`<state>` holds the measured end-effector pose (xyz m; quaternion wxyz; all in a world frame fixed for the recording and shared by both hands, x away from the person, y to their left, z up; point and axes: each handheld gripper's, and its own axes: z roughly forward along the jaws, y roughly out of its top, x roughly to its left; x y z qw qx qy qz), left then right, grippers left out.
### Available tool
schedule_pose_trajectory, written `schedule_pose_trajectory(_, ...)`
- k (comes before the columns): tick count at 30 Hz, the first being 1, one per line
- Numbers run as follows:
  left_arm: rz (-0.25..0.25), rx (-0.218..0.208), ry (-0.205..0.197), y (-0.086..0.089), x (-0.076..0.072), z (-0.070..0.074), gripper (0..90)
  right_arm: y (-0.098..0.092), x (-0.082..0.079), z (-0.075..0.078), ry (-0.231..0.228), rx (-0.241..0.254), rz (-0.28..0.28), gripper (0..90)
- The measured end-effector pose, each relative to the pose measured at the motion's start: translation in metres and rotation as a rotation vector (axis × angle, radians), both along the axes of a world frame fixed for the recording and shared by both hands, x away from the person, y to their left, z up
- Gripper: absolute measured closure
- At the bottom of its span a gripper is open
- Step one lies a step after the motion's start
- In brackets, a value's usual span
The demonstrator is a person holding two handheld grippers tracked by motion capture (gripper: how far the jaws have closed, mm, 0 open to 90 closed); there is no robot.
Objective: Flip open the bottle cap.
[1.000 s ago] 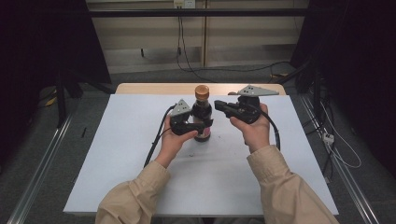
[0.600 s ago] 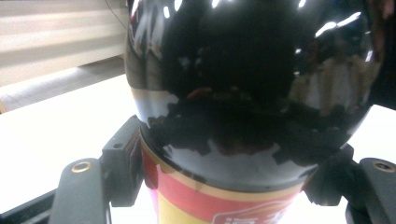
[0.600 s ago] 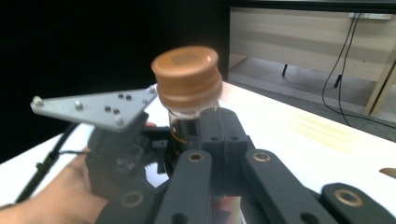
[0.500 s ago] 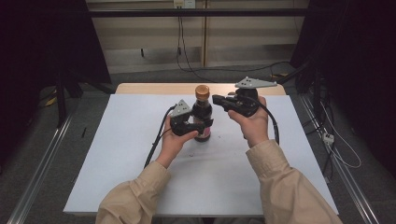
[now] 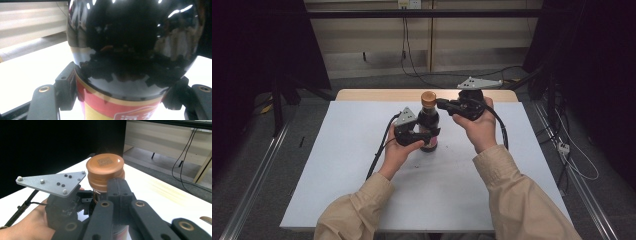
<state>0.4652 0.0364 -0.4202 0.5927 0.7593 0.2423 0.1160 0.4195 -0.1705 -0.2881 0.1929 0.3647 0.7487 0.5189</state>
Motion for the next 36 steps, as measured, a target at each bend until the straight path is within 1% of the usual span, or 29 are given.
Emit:
schedule_pose_trajectory(3,0.003,0.001,-0.007,0.000,0.000,-0.001,29.8,0.000,0.000,0.000,0.008,0.008,0.002,90.0)
schedule_pose_trajectory(5,0.003,0.005,-0.010,-0.001,-0.001,0.000,30.0,-0.001,0.001,0.001,0.004,0.015,0.003,90.0)
schedule_pose_trajectory(7,-0.010,0.003,-0.011,0.000,-0.001,-0.001,30.1,0.000,0.000,0.004,-0.002,-0.016,0.003,90.0)
schedule_pose_trajectory(8,0.003,0.003,-0.012,0.000,-0.001,-0.001,30.2,0.001,0.000,0.005,-0.003,-0.031,0.003,90.0)
schedule_pose_trajectory(9,-0.007,0.002,-0.010,0.000,-0.001,-0.001,30.2,0.002,0.000,0.006,-0.002,-0.039,0.001,90.0)
schedule_pose_trajectory(10,0.006,0.002,-0.011,0.000,-0.001,-0.001,30.3,0.004,0.000,0.006,-0.008,-0.049,0.000,90.0)
schedule_pose_trajectory(13,-0.001,-0.004,-0.018,0.001,-0.001,-0.003,30.7,0.005,0.000,0.006,-0.016,-0.053,0.000,90.0)
schedule_pose_trajectory(14,0.018,-0.004,-0.021,0.001,-0.003,-0.003,30.8,0.005,0.000,0.006,-0.014,-0.048,0.000,90.0)
schedule_pose_trajectory(15,0.021,-0.001,-0.022,0.000,-0.003,-0.003,30.9,0.005,0.001,0.006,-0.009,-0.041,0.000,90.0)
schedule_pose_trajectory(17,0.023,0.000,-0.022,0.000,-0.003,-0.003,31.0,0.006,0.001,0.007,-0.016,-0.061,0.001,90.0)
schedule_pose_trajectory(18,0.023,0.004,-0.024,0.000,-0.003,-0.003,31.0,0.007,0.001,0.008,-0.014,-0.063,0.003,90.0)
schedule_pose_trajectory(20,0.024,0.003,-0.023,0.000,-0.003,-0.003,31.1,0.007,0.001,0.008,-0.012,-0.065,0.005,90.0)
schedule_pose_trajectory(22,0.023,0.008,-0.024,0.000,-0.003,-0.003,31.3,0.007,0.002,0.008,-0.004,-0.051,0.007,90.0)
schedule_pose_trajectory(24,0.008,0.011,-0.018,0.001,-0.003,-0.002,31.4,0.007,0.002,0.008,0.002,-0.047,0.010,90.0)
schedule_pose_trajectory(25,0.006,0.014,-0.019,0.001,-0.003,-0.002,31.4,0.008,0.002,0.008,-0.001,-0.052,0.010,90.0)
schedule_pose_trajectory(26,0.026,0.018,-0.021,0.001,-0.004,-0.002,31.5,0.008,0.002,0.009,-0.004,-0.058,0.010,90.0)
schedule_pose_trajectory(28,0.028,0.020,-0.022,0.001,-0.004,-0.002,31.5,0.009,0.002,0.009,-0.002,-0.060,0.011,90.0)
schedule_pose_trajectory(34,0.034,0.027,-0.020,0.001,-0.004,-0.001,31.5,0.011,0.002,0.009,0.005,-0.042,0.000,90.0)
schedule_pose_trajectory(36,0.024,0.039,-0.029,0.000,-0.004,-0.001,31.6,0.012,0.001,0.009,-0.003,-0.044,-0.012,90.0)
